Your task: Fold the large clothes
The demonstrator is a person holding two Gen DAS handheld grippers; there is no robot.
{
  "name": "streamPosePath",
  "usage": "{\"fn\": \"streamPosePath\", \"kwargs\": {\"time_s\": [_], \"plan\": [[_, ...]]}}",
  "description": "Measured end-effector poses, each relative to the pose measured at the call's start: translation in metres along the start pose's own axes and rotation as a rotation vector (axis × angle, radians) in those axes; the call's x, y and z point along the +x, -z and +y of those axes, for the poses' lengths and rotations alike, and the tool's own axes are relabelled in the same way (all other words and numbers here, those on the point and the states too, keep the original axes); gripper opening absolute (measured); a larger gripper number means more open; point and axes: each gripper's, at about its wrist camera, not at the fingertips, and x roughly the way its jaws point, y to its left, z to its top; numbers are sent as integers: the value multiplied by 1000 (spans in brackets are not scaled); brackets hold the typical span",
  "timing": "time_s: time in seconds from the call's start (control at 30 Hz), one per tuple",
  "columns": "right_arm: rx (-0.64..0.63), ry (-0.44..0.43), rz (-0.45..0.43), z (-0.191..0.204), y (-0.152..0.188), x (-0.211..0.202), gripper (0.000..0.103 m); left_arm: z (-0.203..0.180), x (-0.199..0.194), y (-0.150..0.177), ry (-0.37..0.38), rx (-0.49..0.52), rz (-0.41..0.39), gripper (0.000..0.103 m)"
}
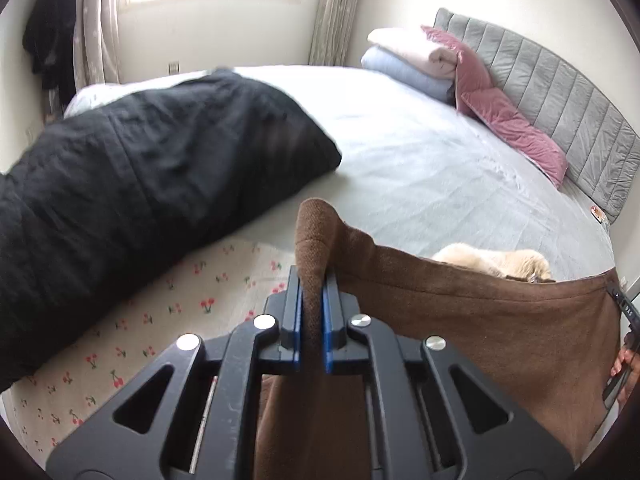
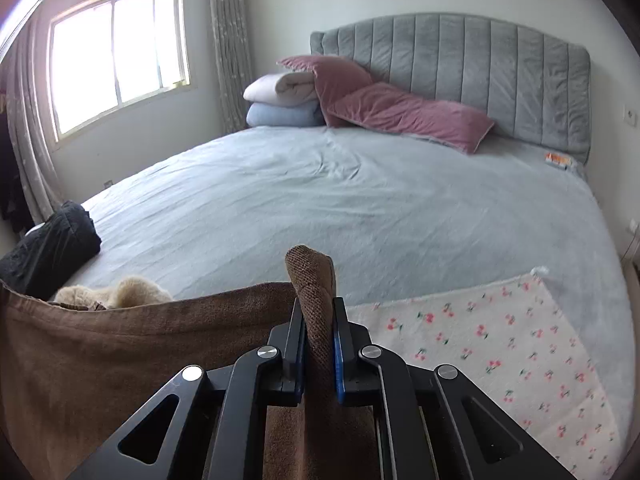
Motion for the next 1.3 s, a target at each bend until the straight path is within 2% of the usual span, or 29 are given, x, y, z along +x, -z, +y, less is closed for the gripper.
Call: {"fn": "streamPosePath", "kwargs": {"time_s": [0.1, 0.2, 0.3, 0.37, 0.5, 0.6, 0.67, 0.7, 0.73, 0.77, 0.8, 0.83, 0.87, 0.97, 1.07, 1.13, 1.2, 1.23, 1.27, 1.3], "plan": [[-28, 91, -81, 9, -17, -7, 10, -23, -11, -14, -67, 64, -138, 10], [-13, 132, -82, 14, -30, 12, 10, -22, 17, -35, -94, 38, -144, 10], [-26, 163, -40, 24, -34, 48, 10, -23, 51, -37, -136, 59, -147, 10], [-39, 185, 17, 27, -29, 78, 10, -25, 82, -28, -162, 80, -106, 10], [-57, 215, 156, 24, -5, 121, 13, -24, 131, -9, -194, 100, 29, 15], [-81, 257, 165, 24, -2, 118, 16, -17, 142, -12, -306, 94, 129, 11], [-94, 273, 149, 25, -4, 100, 23, -10, 127, -17, -322, 79, 141, 12], [-101, 268, 142, 25, -6, 88, 25, -8, 116, -18, -320, 81, 140, 13], [-102, 248, 136, 26, -8, 74, 27, -9, 103, -19, -307, 90, 135, 19], [-100, 207, 131, 28, -8, 59, 30, -9, 88, -18, -288, 100, 128, 32], [-98, 157, 133, 32, -6, 42, 38, -12, 71, -15, -266, 114, 119, 38], [-99, 114, 136, 40, -2, 27, 46, -18, 54, -10, -230, 129, 108, 49], [-101, 76, 133, 49, 4, 10, 49, -26, 39, -3, -192, 148, 99, 58], [-140, -82, 158, 91, 34, -33, 57, -58, -3, 26, -50, 197, 94, 73], [-157, -237, 190, 133, 71, -61, 57, -86, -24, 58, 58, 224, 101, 73], [-164, -269, 235, 145, 97, -68, 57, -85, -33, 78, 75, 202, 96, 73], [-108, -264, 296, 130, 119, -65, 57, -68, -27, 97, 58, 172, 139, 73], [-75, -253, 311, 114, 127, -64, 57, -55, -21, 107, 23, 163, 183, 74], [-58, -217, 309, 96, 134, -65, 57, -38, -15, 113, 2, 148, 211, 73], [-58, -138, 302, 77, 139, -70, 57, -22, -17, 119, 2, 134, 209, 73]]}}
